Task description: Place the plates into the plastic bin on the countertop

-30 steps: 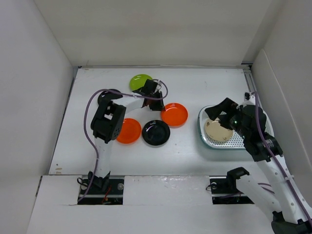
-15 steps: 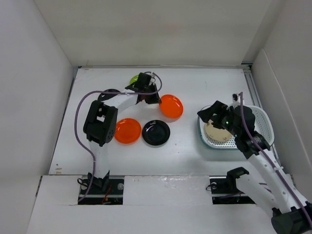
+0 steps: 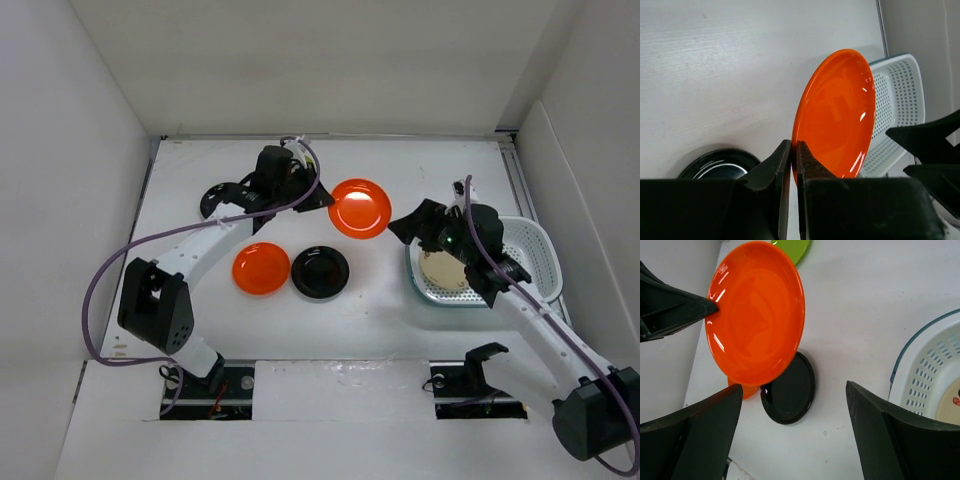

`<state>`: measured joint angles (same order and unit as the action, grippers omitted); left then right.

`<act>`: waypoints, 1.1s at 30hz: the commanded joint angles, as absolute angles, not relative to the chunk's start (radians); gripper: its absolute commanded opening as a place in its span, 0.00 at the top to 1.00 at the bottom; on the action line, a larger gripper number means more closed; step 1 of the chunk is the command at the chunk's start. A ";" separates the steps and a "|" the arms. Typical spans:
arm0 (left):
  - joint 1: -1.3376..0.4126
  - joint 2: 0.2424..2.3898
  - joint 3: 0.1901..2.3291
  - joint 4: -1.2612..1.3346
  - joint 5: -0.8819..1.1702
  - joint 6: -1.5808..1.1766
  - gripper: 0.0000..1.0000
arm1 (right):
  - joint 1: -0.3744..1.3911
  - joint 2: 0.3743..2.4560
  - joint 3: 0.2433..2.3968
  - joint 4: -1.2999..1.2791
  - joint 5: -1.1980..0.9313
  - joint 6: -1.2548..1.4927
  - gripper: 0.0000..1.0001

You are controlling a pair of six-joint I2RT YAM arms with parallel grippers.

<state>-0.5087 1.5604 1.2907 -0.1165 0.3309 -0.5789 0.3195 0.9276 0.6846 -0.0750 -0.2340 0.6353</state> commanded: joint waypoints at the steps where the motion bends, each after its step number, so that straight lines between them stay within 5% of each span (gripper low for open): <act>1: -0.514 1.511 1.244 -0.055 0.426 -0.580 1.00 | 0.336 0.966 0.713 0.049 -0.284 0.597 0.12; 12: -0.551 1.502 1.180 0.018 0.566 -0.569 1.00 | 0.336 1.100 0.723 0.114 -0.305 0.597 0.29; 15: -0.551 1.493 1.170 0.043 0.590 -0.569 1.00 | 0.336 1.123 0.723 0.132 -0.330 0.606 0.48; 18: -0.551 1.502 1.170 0.052 0.600 -0.580 1.00 | 0.336 1.123 0.723 0.141 -0.348 0.618 0.89; 19: -0.551 1.511 1.170 0.052 0.583 -0.580 0.96 | 0.336 1.123 0.723 0.141 -0.357 0.627 1.00; 20: -0.551 1.511 1.170 0.040 0.560 -0.580 0.81 | 0.336 1.112 0.723 0.141 -0.348 0.627 1.00; 21: -0.551 1.511 1.170 0.028 0.530 -0.580 0.59 | 0.336 1.103 0.723 0.141 -0.338 0.641 1.00; 22: -0.551 1.511 1.180 -0.006 0.488 -0.594 0.13 | 0.325 1.077 0.723 0.126 -0.322 0.641 1.00; 23: -0.551 1.511 1.180 -0.021 0.403 -0.604 0.01 | 0.325 1.063 0.723 0.112 -0.275 0.656 1.00; 33: -0.525 1.373 1.131 -0.123 0.072 -0.647 0.00 | 0.169 0.856 0.697 -0.261 0.187 0.900 1.00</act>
<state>-0.5457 1.4551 1.1500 -0.1200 0.1795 -0.6281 0.1928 0.9226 0.6991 -0.1635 -0.0040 0.7948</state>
